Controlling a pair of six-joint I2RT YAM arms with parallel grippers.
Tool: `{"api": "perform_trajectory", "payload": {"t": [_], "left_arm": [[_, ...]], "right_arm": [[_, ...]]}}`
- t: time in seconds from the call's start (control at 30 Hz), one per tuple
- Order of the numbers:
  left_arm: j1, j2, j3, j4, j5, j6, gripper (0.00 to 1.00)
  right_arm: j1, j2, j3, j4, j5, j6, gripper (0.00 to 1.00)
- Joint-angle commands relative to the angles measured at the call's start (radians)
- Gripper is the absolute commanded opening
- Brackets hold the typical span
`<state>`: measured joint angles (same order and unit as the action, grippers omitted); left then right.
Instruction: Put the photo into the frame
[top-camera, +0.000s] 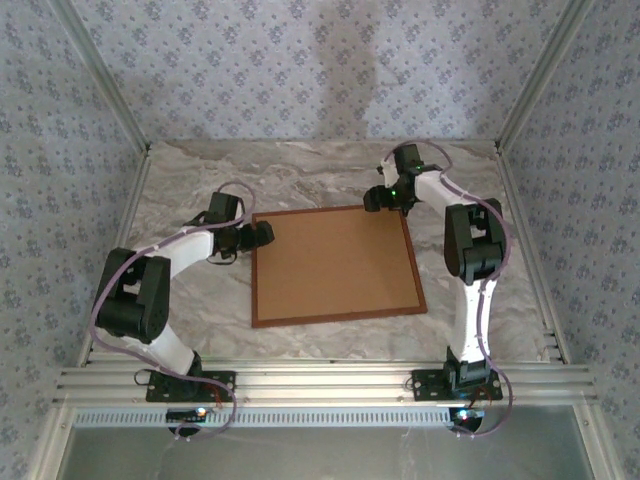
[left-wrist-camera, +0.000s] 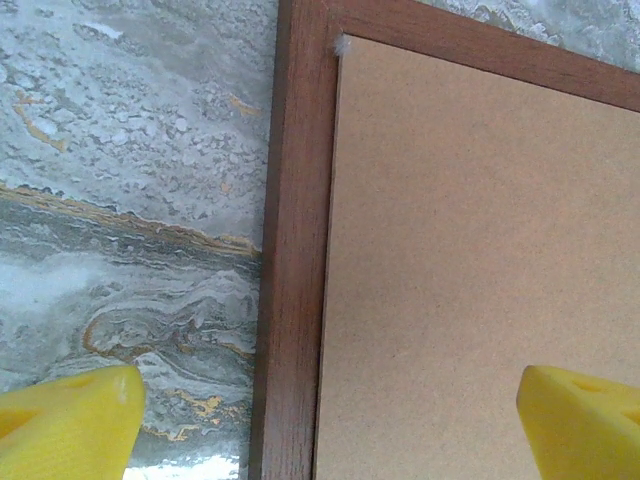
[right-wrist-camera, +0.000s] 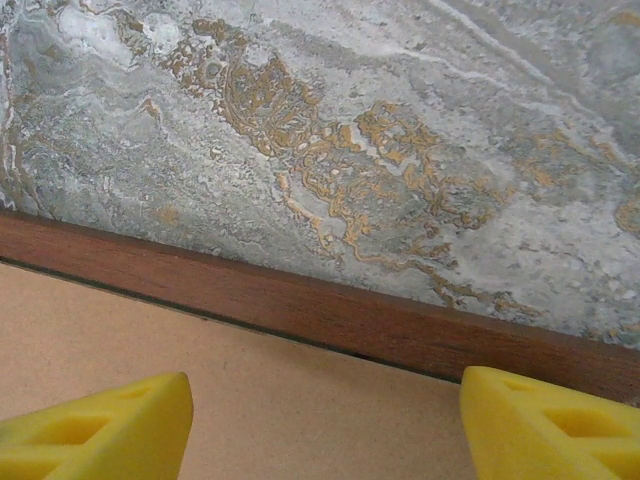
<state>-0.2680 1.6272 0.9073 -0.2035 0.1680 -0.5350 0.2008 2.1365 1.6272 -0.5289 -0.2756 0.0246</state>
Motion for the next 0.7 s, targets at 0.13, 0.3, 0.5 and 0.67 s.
{"api": "perform_trajectory", "payload": {"t": [0.13, 0.3, 0.5, 0.67], "left_arm": [[0.012, 0.009, 0.008, 0.018, 0.021, 0.001, 0.95], [0.015, 0.007, 0.007, 0.017, 0.026, 0.003, 0.96], [0.018, 0.013, 0.006, 0.019, 0.03, 0.004, 0.96], [0.019, 0.017, 0.008, 0.018, 0.037, 0.007, 0.96]], "right_arm": [[0.006, 0.04, 0.054, -0.097, -0.028, -0.052, 0.72], [0.006, 0.07, 0.102, -0.134, -0.03, -0.066, 0.72], [0.008, 0.098, 0.147, -0.161, -0.044, -0.075, 0.72], [0.01, 0.112, 0.169, -0.167, -0.066, -0.074, 0.71]]}}
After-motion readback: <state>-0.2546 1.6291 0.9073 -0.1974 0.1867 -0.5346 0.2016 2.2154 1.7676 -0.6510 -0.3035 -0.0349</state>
